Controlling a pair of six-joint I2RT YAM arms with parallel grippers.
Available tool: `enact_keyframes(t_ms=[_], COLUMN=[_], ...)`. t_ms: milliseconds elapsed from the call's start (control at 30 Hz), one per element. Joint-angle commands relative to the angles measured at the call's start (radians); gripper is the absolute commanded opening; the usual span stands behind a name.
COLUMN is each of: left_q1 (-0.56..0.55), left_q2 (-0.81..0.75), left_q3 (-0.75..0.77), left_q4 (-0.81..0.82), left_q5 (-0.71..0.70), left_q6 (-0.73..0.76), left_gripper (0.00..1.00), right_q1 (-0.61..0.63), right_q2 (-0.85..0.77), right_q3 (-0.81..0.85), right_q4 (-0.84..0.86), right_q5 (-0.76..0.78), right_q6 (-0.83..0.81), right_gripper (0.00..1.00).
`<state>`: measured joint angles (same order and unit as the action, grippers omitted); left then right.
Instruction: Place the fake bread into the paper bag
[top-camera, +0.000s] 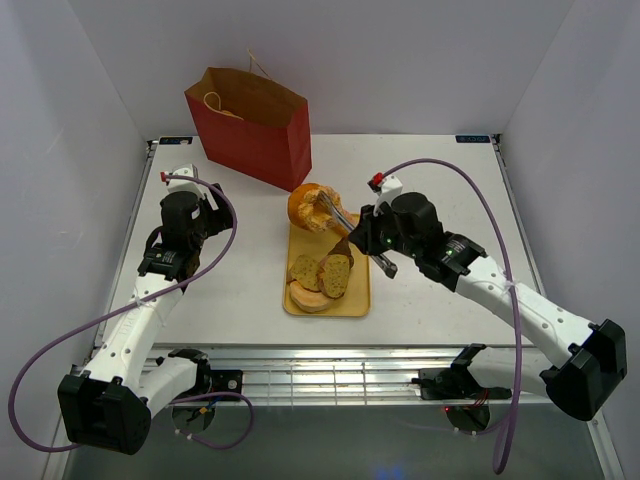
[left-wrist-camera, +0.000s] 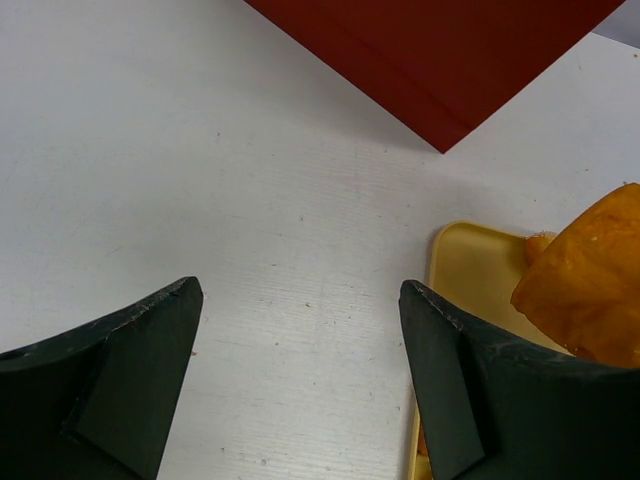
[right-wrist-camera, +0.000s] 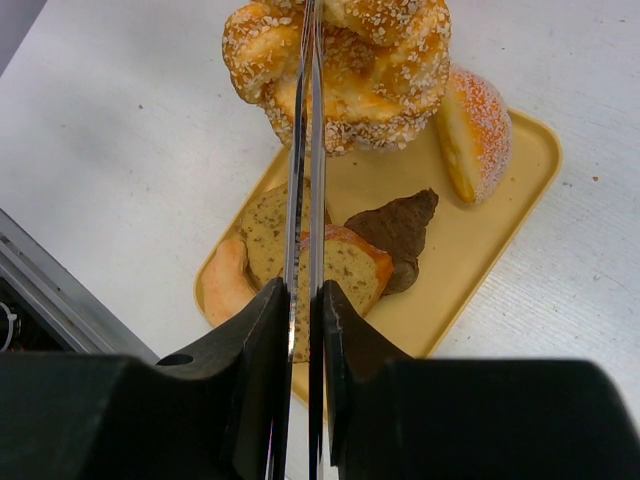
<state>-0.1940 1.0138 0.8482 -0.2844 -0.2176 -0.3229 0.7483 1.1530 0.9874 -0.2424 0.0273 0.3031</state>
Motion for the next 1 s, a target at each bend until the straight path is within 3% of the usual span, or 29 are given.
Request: enact_keyframes(t_ms=[0, 467, 967], left_q1=[-0.005, -0.005, -0.004], left_q2=[-0.011, -0.007, 0.000], left_q3=[0.012, 0.012, 0.014], left_q4=[0.008, 0.007, 0.007], left_q5=[-0.002, -0.011, -0.003], left_q6=[-0.005, -0.004, -0.005], left_gripper=[0.90, 0.90, 0.90], right_q1=[0.003, 0.003, 0.003], right_q2=[-0.039, 0.045, 0.273], right_q3=[0.062, 0.252, 0.592], right_q4=[0.028, 0.058, 0.206], right_q5=[0.013, 0.020, 0.056], right_q6=[-0.019, -0.064, -0.144], right_gripper=[0.08, 0.08, 0.08])
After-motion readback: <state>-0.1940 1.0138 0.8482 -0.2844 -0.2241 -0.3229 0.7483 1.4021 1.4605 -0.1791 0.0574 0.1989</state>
